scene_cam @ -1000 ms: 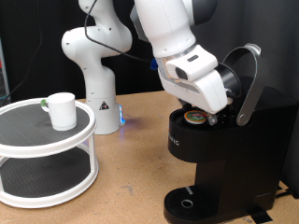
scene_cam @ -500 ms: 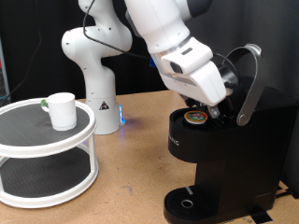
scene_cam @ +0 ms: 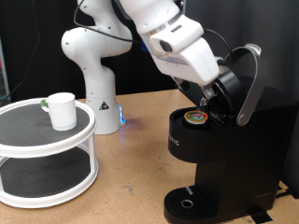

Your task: Make a cup of coffee with the keurig machine

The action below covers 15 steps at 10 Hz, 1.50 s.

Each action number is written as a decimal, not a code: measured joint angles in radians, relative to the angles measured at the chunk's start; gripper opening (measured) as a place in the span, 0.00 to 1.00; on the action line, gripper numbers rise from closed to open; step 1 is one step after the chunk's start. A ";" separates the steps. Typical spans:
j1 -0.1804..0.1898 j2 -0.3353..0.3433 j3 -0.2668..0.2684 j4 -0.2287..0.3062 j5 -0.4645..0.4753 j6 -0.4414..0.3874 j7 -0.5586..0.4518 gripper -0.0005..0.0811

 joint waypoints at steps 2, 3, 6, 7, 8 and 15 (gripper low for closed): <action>-0.015 -0.026 -0.012 0.019 -0.003 -0.034 0.000 0.99; -0.022 -0.038 -0.019 0.029 -0.004 -0.057 0.000 0.99; -0.040 -0.064 -0.037 0.064 -0.014 -0.135 0.000 0.99; -0.040 -0.062 -0.036 0.063 -0.014 -0.135 0.000 0.99; -0.040 -0.062 -0.037 0.063 -0.004 -0.137 -0.010 0.99; -0.067 -0.112 -0.090 0.148 0.017 -0.305 0.031 0.99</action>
